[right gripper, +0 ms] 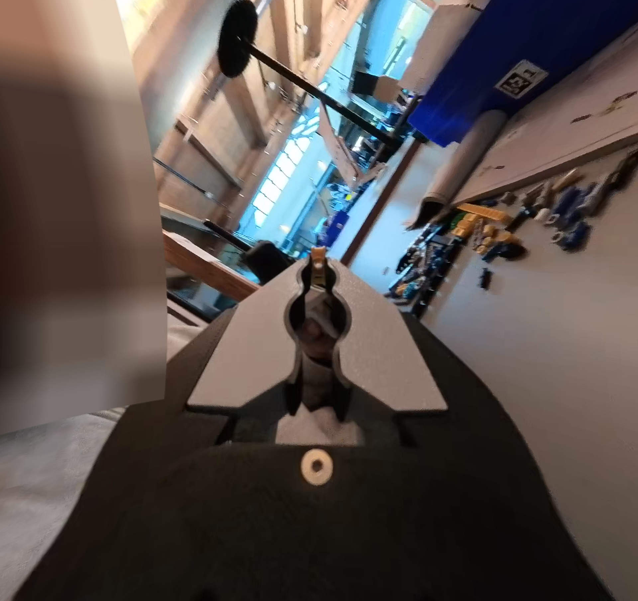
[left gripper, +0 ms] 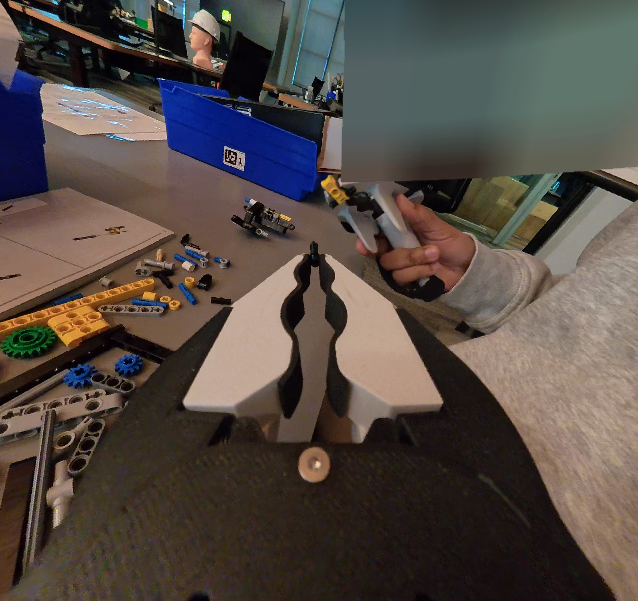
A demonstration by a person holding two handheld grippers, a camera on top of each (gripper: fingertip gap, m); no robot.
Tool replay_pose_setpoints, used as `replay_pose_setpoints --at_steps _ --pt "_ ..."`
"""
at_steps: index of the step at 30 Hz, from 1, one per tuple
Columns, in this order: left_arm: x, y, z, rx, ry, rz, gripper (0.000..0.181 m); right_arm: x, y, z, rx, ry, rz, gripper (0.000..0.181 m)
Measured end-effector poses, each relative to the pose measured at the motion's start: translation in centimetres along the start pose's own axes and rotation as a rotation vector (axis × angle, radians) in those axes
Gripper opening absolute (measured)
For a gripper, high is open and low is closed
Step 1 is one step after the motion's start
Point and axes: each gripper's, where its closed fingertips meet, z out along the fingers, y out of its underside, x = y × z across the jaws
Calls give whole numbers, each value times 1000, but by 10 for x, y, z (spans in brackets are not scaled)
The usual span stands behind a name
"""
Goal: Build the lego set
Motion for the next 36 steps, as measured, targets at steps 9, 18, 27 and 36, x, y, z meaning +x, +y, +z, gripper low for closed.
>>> replay_pose_setpoints --at_steps 9,18,27,36 --pt "1 -1 0 3 7 -15 3 14 7 2 -38 85 -43 4" --pt "-1 0 0 1 10 -28 3 24 14 4 -91 175 -138 4" --pt "-2 1 0 0 10 -42 3 29 18 5 -116 217 -194 5" --pt "-4 2 0 -1 4 -47 3 36 24 6 -169 301 -323 5"
